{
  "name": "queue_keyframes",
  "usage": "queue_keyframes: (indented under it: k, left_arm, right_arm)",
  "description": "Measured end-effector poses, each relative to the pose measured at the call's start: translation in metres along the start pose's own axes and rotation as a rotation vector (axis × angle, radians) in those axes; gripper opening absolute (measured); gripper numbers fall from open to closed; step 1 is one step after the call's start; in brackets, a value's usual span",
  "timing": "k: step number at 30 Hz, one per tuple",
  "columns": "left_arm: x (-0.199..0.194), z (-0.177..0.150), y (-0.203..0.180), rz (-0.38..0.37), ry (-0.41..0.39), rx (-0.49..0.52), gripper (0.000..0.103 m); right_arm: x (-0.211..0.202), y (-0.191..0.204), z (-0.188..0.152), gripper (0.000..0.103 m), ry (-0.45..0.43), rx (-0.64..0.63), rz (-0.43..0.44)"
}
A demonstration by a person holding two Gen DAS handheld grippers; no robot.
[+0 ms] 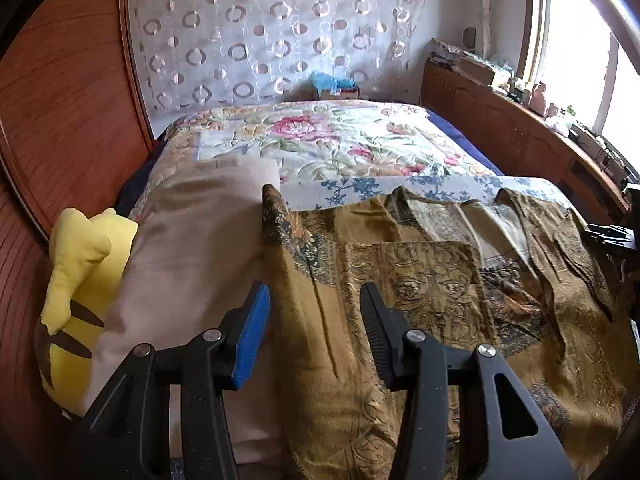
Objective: Fold small clothes
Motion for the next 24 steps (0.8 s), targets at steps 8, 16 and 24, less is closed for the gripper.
queue_keyframes:
  k: [8,16,24]
  left_arm:
    - [0.018,0.011,0.008,0.022,0.038,-0.013,0.049]
    - [0.031,0.014,0.013,0.036,0.07,-0.019,0.049]
    - [0.029,0.012,0.01,0.023,0.055,-0.007,0.021]
  right_arm:
    - [0.003,0.002,-0.004,0.052,-0.013,0.001,0.001]
    - [0.003,0.003,-0.005,0.052,-0.012,0.001,-0.003]
    - [0.004,0.002,-0.004,0.052,-0.013,0.001,-0.003]
Point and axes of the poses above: each gripper's, at about its wrist camera, not at the fingertips, and x roughly the way its jaws point, y to its left, z to its top, the point moved 10 cm from there along x, roughly the way its jaws point, and after that the axes turned 15 degrees about y, right-handed, at the moved point
